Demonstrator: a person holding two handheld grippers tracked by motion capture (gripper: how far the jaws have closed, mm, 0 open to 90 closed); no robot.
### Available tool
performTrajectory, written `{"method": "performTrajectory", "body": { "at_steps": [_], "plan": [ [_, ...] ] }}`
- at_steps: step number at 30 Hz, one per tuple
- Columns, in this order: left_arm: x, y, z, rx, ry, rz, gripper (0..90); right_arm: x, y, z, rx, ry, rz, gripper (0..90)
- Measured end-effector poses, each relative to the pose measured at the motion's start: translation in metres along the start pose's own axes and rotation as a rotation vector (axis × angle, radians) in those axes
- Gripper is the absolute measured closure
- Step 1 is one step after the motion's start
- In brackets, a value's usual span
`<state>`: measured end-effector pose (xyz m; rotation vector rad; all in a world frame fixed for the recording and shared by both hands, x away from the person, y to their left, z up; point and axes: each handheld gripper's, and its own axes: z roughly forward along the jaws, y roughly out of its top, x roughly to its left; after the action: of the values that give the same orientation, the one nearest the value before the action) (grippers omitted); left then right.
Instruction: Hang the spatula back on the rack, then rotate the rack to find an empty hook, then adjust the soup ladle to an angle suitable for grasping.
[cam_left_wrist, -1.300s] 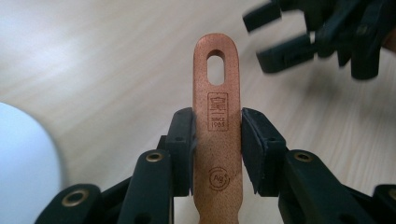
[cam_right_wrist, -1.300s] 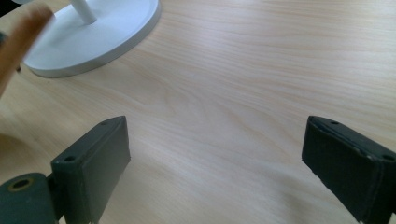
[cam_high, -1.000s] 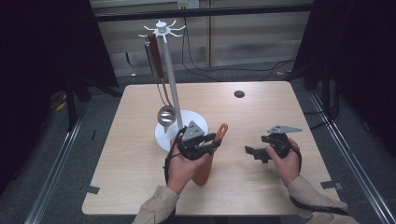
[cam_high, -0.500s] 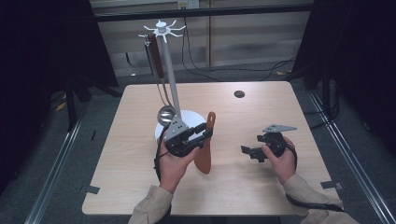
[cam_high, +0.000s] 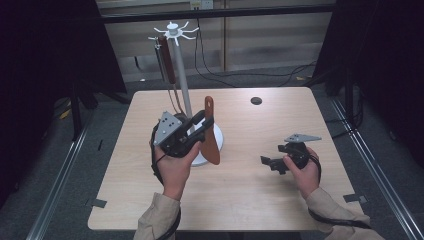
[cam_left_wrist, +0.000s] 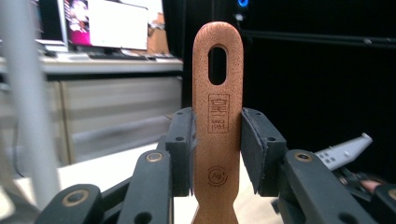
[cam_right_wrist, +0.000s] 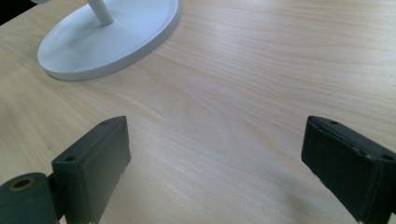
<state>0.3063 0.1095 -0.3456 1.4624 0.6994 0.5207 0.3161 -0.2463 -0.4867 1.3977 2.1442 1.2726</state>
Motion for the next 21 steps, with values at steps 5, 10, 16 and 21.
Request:
{"method": "performTrajectory", "body": {
  "at_steps": [5,10,16,21],
  "plan": [
    [0.002,0.009,-0.004,-0.026,0.031,0.024,66.0,0.001,0.0,0.0,0.001,-0.002,-0.001,7.6],
    [0.001,0.016,-0.007,-0.051,0.055,0.045,66.0,0.003,0.002,-0.001,-0.005,0.001,-0.002,7.5],
    [0.001,0.025,-0.01,-0.097,0.105,0.04,66.1,0.002,0.003,-0.001,-0.01,0.002,-0.001,7.5],
    [0.002,0.031,-0.011,-0.13,0.13,0.05,66.0,0.002,0.002,-0.001,-0.008,0.003,0.001,7.6]
  ]
}}
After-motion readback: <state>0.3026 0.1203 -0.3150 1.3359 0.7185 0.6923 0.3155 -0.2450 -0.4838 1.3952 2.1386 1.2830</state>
